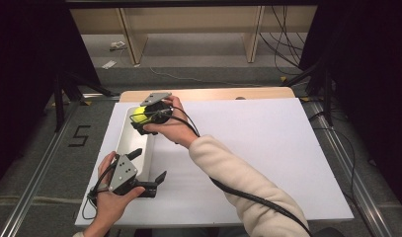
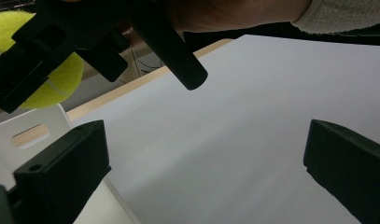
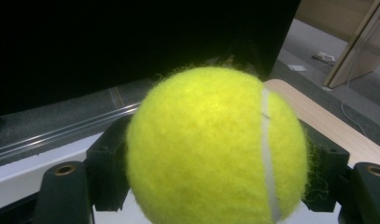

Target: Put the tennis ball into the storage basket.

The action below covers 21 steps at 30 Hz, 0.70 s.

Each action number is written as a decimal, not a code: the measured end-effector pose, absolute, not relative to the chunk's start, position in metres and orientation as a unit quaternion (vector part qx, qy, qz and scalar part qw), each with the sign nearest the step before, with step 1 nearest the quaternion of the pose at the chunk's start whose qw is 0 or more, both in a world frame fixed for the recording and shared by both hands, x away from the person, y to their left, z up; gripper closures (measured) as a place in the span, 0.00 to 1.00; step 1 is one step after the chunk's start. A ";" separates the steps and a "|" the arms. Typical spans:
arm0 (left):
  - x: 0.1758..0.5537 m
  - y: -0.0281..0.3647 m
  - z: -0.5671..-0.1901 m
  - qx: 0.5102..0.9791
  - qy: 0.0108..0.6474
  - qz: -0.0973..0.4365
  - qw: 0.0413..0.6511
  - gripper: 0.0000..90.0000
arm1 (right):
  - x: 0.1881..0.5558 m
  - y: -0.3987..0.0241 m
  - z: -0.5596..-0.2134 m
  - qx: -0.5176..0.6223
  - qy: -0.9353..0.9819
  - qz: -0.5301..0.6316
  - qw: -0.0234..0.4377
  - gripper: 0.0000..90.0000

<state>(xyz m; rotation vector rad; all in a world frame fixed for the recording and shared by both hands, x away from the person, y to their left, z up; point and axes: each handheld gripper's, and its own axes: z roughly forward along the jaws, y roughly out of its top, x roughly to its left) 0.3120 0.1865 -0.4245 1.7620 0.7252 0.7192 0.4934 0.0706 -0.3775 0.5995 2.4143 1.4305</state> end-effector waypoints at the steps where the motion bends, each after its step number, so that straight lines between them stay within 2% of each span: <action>1: 0.312 0.186 -0.425 0.737 0.303 0.300 0.525 0.00 | 0.493 0.071 -0.378 0.207 0.833 0.494 0.135 0.30; 21: 0.312 0.187 -0.424 0.736 0.305 0.300 0.524 0.00 | 0.495 0.077 -0.379 0.211 0.833 0.495 0.129 0.30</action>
